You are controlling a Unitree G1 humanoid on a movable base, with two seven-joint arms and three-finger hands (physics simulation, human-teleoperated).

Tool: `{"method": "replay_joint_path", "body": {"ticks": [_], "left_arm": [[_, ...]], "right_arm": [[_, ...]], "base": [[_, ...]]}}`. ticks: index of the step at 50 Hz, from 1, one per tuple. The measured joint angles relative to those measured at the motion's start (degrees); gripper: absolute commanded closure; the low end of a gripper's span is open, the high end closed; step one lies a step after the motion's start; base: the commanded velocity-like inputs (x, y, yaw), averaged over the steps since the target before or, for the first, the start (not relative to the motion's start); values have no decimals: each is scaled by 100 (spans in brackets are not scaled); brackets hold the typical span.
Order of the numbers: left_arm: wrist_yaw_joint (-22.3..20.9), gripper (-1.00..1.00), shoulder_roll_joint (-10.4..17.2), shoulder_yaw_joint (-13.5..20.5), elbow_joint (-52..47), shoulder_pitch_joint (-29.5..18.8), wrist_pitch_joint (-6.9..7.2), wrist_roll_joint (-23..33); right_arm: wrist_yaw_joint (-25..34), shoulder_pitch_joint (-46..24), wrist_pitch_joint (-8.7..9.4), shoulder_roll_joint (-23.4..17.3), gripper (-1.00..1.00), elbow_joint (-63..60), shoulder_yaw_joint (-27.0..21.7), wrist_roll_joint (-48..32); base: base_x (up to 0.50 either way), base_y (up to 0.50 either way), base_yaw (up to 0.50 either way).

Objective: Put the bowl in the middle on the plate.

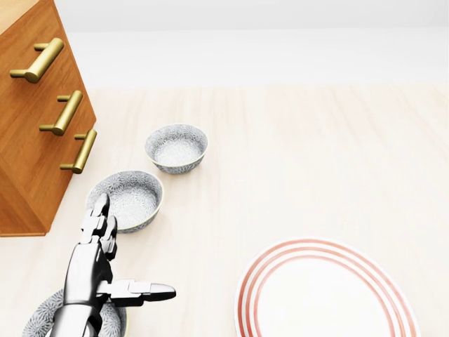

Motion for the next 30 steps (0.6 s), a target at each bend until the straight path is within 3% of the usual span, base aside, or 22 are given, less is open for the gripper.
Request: {"method": "replay_joint_path", "body": {"ticks": [19,30], "left_arm": [[100,-100,13,-86,-183,8,0,343],[19,-100,202,-109,-976,-404,410,1213]], "right_arm": [[8,17,0,20,-100,-8,14,-2],[18,27,0,30,-100,4,29,-30]], "base": [[0,0,0],[0,0,0]]}}
